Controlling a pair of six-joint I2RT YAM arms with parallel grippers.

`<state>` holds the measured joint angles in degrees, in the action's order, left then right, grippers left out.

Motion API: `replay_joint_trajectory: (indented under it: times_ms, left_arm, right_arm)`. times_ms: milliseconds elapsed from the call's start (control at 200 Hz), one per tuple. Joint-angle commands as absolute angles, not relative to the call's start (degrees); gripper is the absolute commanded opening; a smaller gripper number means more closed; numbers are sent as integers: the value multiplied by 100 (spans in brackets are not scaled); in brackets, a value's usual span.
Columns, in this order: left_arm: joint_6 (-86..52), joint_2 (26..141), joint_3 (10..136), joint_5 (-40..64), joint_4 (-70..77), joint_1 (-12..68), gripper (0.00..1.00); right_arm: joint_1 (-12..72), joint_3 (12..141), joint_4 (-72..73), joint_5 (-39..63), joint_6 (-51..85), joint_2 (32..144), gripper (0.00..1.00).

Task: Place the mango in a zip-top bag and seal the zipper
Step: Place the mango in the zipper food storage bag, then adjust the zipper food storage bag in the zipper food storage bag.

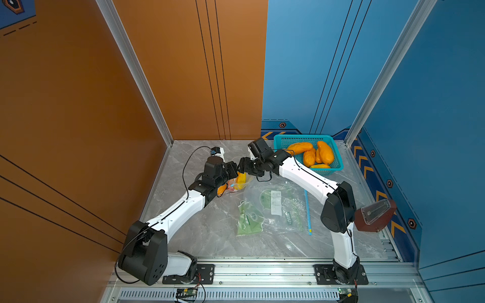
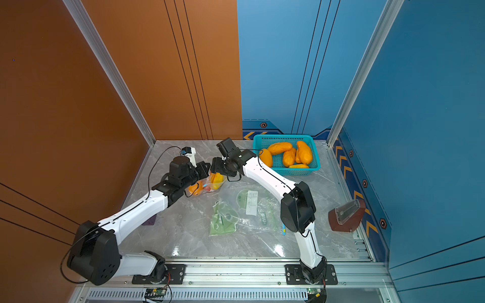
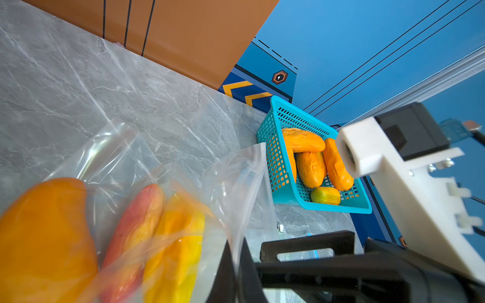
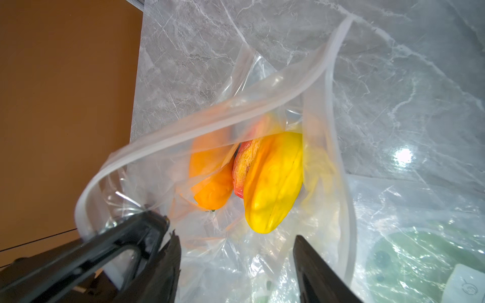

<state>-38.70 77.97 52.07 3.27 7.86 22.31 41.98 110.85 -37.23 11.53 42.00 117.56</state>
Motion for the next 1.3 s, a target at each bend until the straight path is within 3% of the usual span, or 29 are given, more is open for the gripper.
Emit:
replay_joint_trajectory:
  times_ms: [0, 475, 681, 951, 1136, 1296]
  left_arm:
    - [-3850, 7658, 5246, 452, 767, 2229, 0]
    - [-2146, 7530, 7199, 1510, -931, 2267, 0]
    - [-1992, 7811, 8011, 2364, -1331, 2649, 0]
    - [-1741, 8478, 9074, 2988, -1586, 3462, 0]
    - [-1732, 9078, 9593, 3421, -1639, 3756, 0]
    - [-1531, 9570, 9765, 4293, -1868, 3823, 0]
  right_arm:
    - [4162, 11241, -3741, 956, 3700, 11372, 68]
    - [3398, 10615, -3923, 833, 811, 9252, 68]
    - [2721, 10065, -4010, 838, 379, 8508, 68]
    - [2016, 9252, -4008, 805, -212, 7378, 77]
    - [1533, 8465, -3929, 702, -578, 6546, 94]
    - [1164, 7775, -3929, 1032, -912, 6020, 98]
